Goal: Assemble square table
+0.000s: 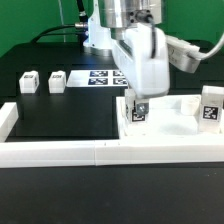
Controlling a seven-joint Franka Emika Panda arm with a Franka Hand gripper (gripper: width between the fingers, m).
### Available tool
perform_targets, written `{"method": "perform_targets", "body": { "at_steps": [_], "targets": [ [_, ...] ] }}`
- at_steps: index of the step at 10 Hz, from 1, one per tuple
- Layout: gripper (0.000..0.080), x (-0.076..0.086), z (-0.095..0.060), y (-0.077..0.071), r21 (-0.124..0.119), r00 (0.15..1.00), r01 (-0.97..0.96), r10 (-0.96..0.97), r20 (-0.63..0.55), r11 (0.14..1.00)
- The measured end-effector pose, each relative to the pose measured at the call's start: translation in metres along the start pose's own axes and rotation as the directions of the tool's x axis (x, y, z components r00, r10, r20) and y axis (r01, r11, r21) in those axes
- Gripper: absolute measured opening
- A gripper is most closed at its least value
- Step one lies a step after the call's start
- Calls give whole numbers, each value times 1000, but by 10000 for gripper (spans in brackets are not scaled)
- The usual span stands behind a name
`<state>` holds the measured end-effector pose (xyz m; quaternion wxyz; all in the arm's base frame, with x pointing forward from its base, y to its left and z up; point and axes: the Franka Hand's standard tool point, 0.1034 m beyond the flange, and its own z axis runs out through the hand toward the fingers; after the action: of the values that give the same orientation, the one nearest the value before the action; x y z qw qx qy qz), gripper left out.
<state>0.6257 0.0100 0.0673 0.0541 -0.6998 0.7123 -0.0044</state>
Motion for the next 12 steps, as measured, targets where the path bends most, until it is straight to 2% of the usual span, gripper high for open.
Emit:
{"method": "perform_targets", "body": {
  "at_steps": [2, 3, 7, 8, 10, 11, 12],
  "targets": [
    [290, 1, 1, -1, 13, 950, -312, 311, 37, 950],
    [290, 1, 1, -1, 14, 929, -370, 369, 41, 929],
    [298, 3, 0, 1, 18, 911, -413, 413, 20, 911],
    [324, 3, 0, 1, 18, 913, -409, 408, 20, 913],
    [581, 2, 1, 1, 18, 913, -407, 407, 21, 913],
    [581, -1, -4, 2, 22, 925, -380, 380, 26, 925],
    [639, -5, -19, 3, 34, 959, -283, 282, 38, 958]
  ]
}}
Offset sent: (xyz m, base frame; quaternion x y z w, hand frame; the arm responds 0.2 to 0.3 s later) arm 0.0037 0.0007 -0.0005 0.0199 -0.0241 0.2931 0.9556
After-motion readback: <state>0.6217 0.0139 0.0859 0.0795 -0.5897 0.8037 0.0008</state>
